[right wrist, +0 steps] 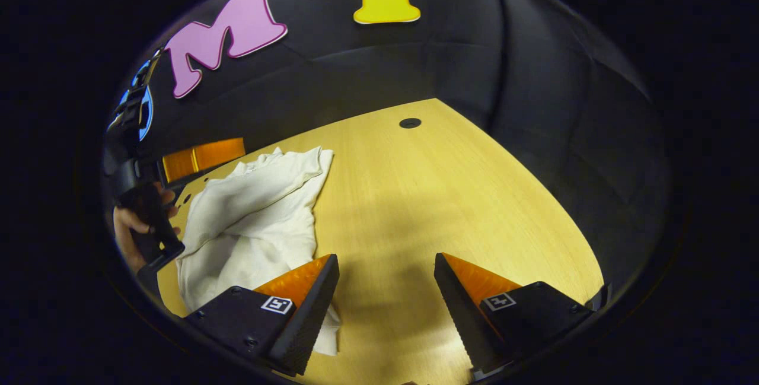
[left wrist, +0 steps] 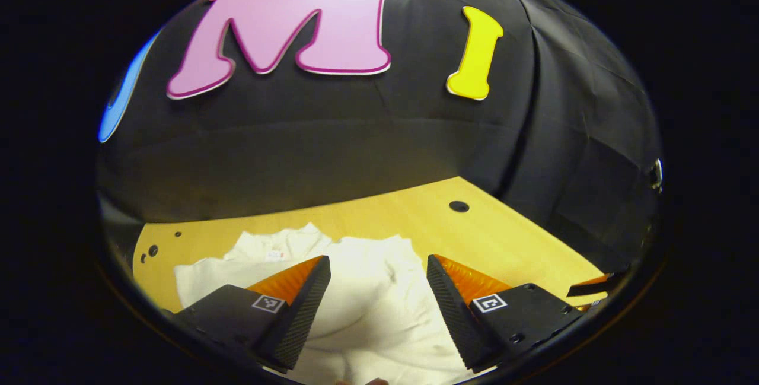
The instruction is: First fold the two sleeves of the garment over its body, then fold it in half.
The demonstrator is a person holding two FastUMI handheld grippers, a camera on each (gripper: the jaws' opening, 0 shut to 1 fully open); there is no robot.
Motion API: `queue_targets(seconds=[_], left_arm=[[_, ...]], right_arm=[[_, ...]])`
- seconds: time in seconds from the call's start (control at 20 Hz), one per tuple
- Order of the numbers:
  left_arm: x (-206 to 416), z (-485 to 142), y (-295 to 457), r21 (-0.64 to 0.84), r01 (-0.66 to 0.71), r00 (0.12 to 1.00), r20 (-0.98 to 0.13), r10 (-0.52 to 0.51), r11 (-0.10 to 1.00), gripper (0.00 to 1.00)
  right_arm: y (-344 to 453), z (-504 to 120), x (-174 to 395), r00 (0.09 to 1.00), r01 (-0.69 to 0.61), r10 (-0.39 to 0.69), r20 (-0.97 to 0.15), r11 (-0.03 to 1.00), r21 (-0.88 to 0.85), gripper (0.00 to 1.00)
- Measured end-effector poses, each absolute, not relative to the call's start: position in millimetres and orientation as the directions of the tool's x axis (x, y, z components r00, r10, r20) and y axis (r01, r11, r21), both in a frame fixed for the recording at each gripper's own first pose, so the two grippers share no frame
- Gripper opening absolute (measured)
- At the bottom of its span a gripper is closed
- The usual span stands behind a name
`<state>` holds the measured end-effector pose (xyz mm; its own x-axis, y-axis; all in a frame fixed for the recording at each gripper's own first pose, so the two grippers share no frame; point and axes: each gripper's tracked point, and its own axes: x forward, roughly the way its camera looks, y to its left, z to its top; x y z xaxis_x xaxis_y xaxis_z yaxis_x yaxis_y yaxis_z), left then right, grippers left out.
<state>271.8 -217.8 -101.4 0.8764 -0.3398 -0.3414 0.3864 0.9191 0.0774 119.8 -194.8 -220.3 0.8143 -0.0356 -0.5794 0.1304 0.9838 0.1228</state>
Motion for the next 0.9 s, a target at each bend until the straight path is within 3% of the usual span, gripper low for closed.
queue_targets(seconds=[0.2,0.45,0.65,0.9], left_arm=[[214.2,-140.8,-101.0,0.058,0.197,0.897,-0.414,-0.156,0.979,0.99],[125.6,-210.5,45.1,-0.024,-0.114,0.829,-0.553,0.082,0.993,1.00],[90.0,-241.9,73.2,-0.083,-0.190,0.789,-0.606,0.102,0.978,1.00],[77.2,-272.0,73.1,-0.028,-0.185,0.750,-0.650,0.122,0.982,1.00]], right_arm=[[-159.9,-228.6,114.4,0.805,0.049,0.035,-0.592,0.991,0.124,0.99],[-112.1,-261.9,95.5,0.747,-0.023,0.126,-0.653,0.986,0.164,0.99],[-95.9,-279.3,87.0,0.720,-0.054,0.142,-0.680,0.987,0.148,0.99],[-94.3,-292.7,87.4,0.714,-0.036,0.107,-0.691,0.992,0.117,0.99]])
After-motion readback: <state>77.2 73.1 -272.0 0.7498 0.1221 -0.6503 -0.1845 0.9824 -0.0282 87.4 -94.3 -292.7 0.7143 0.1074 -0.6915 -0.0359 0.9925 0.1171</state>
